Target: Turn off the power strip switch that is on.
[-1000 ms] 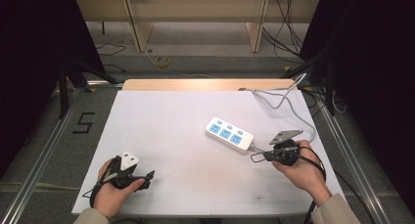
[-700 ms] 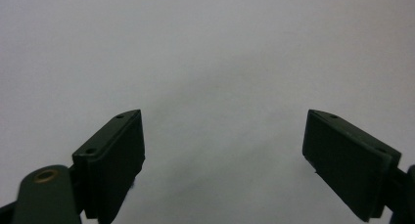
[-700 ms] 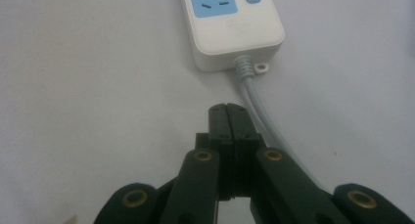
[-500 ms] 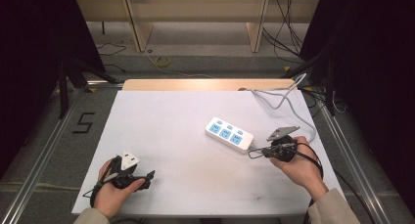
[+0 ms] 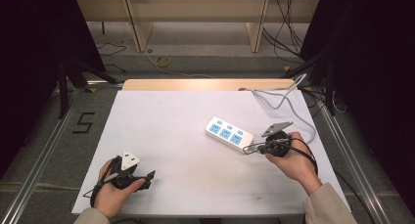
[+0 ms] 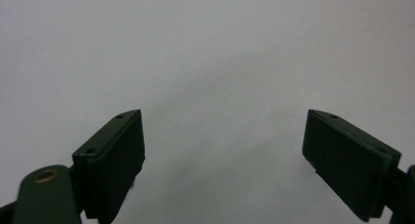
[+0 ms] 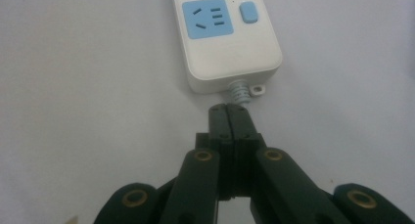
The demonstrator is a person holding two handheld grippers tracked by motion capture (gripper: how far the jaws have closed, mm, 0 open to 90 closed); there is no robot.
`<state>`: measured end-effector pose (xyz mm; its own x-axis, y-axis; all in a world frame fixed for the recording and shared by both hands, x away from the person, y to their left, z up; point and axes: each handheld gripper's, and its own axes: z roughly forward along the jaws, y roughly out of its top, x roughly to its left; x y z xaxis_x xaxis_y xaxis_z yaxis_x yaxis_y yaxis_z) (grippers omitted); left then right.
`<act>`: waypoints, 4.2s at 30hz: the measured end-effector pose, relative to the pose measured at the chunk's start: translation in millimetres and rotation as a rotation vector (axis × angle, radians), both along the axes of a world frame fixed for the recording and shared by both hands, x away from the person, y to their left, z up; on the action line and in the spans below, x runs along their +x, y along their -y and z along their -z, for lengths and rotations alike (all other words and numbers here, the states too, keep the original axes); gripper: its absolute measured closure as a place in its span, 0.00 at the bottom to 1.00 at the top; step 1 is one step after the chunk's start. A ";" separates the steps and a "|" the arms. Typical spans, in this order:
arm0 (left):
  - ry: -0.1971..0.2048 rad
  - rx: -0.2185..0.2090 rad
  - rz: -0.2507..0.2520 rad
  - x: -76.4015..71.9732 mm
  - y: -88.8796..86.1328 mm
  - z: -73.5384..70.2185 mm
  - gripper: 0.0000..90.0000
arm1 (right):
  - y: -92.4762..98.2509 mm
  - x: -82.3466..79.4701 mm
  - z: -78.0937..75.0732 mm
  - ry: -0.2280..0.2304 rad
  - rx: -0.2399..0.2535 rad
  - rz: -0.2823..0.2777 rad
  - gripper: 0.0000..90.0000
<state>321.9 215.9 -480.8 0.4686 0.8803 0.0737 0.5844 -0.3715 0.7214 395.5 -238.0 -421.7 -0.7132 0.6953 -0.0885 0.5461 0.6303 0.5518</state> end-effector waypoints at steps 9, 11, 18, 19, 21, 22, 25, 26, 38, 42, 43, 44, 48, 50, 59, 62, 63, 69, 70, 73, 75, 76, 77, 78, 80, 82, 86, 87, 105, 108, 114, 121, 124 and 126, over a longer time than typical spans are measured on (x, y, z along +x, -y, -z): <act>-0.002 0.001 0.003 0.2 0.1 0.2 0.17 | -3.0 7.4 -1.5 0.000 -0.010 0.006 1.00; -0.004 0.002 0.002 0.2 0.2 0.2 0.17 | -3.7 9.0 -2.1 0.001 -0.012 0.006 1.00; -0.001 0.001 0.002 0.2 0.0 0.3 0.17 | -9.2 15.0 -4.0 0.003 -0.018 -0.001 1.00; -0.001 0.001 0.002 0.2 0.0 0.3 0.17 | -10.0 15.9 -4.1 0.002 -0.021 -0.002 1.00; -0.003 0.002 0.003 0.3 -0.1 0.2 0.17 | -11.6 17.5 -4.4 0.003 -0.025 -0.006 1.00; -0.004 0.001 0.002 0.2 0.1 0.3 0.17 | -12.4 18.4 -4.6 0.002 -0.028 -0.009 1.00; -0.003 0.002 0.004 0.3 0.2 0.2 0.17 | -14.9 20.9 -5.3 0.002 -0.031 -0.012 1.00; -0.003 0.001 0.003 0.3 0.3 0.3 0.17 | -15.6 21.6 -5.7 0.000 -0.030 -0.009 1.00; -0.003 -0.001 0.004 0.6 1.2 1.0 0.17 | -22.7 30.0 -8.9 -0.002 -0.039 -0.014 1.00; -0.003 -0.001 0.004 0.6 1.1 1.0 0.17 | -24.7 33.1 -11.9 0.003 -0.040 -0.019 1.00; -0.002 -0.001 0.004 0.6 1.1 0.9 0.17 | -25.3 33.9 -12.1 0.004 -0.044 -0.020 1.00; -0.002 -0.001 0.005 0.5 1.1 0.9 0.17 | -25.9 34.6 -12.4 0.002 -0.047 -0.021 1.00; -0.002 -0.001 0.004 0.6 0.9 0.9 0.17 | -28.6 36.6 -12.3 -0.002 -0.045 -0.022 1.00; -0.003 -0.001 0.005 0.7 0.8 0.9 0.17 | -29.3 37.8 -11.6 -0.002 -0.047 -0.024 1.00; -0.004 -0.002 0.006 0.8 1.4 1.0 0.17 | -32.0 41.4 -10.0 -0.010 -0.050 -0.025 1.00; -0.003 -0.002 0.006 0.9 1.3 1.0 0.17 | -33.4 42.7 -10.3 -0.009 -0.052 -0.025 1.00; -0.003 -0.002 0.005 0.9 1.2 1.0 0.17 | -33.9 43.2 -10.5 -0.007 -0.053 -0.027 1.00; -0.003 -0.002 0.006 0.9 1.3 0.9 0.17 | -37.2 44.9 -10.7 -0.013 -0.056 -0.029 1.00; -0.003 -0.002 0.006 0.9 1.3 0.9 0.18 | -37.7 45.2 -10.5 -0.009 -0.055 -0.034 1.00; -0.003 -0.002 0.006 1.0 1.4 0.9 0.17 | -39.0 45.7 -10.6 -0.010 -0.059 -0.035 1.00; -0.003 -0.002 0.006 1.0 1.4 0.9 0.18 | -39.7 46.3 -10.4 -0.009 -0.059 -0.038 1.00; -0.003 -0.003 0.006 1.0 1.4 0.9 0.18 | -40.0 46.6 -10.4 -0.008 -0.059 -0.039 1.00; -0.003 -0.003 0.006 1.0 1.4 0.9 0.18 | -40.5 46.8 -10.3 -0.007 -0.058 -0.040 1.00; -0.003 -0.003 0.006 1.1 1.4 1.0 0.17 | -41.0 46.9 -10.4 -0.008 -0.058 -0.040 1.00; -0.003 -0.004 0.006 1.2 1.5 1.1 0.17 | -41.8 47.4 -10.7 -0.009 -0.061 -0.042 1.00; -0.003 -0.004 0.006 1.2 1.6 1.1 0.17 | -42.9 48.0 -11.1 -0.008 -0.062 -0.042 1.00; -0.003 -0.004 0.006 1.2 1.6 1.0 0.18 | -45.2 49.4 -12.4 -0.006 -0.064 -0.049 1.00; -0.003 -0.004 0.006 1.2 1.5 1.0 0.18 | -46.3 49.4 -12.7 -0.005 -0.060 -0.045 1.00; -0.001 -0.004 0.004 1.2 1.4 0.7 0.18 | -55.8 55.6 -14.5 -0.004 -0.066 -0.057 1.00; 0.000 -0.004 0.005 1.3 1.5 0.7 0.18 | -57.5 56.7 -14.7 -0.007 -0.062 -0.058 1.00; 0.000 -0.003 0.005 1.3 1.4 0.7 0.18 | -60.9 58.5 -15.4 -0.007 -0.069 -0.052 1.00; 0.000 -0.002 0.006 1.5 1.3 0.7 0.18 | -63.8 61.1 -14.0 -0.011 -0.069 -0.054 1.00; 0.000 -0.002 0.006 1.6 1.3 0.7 0.18 | -64.7 62.3 -13.4 -0.010 -0.070 -0.056 1.00; 0.001 -0.002 0.007 1.6 1.4 0.7 0.18 | -65.7 62.8 -12.7 -0.010 -0.069 -0.055 1.00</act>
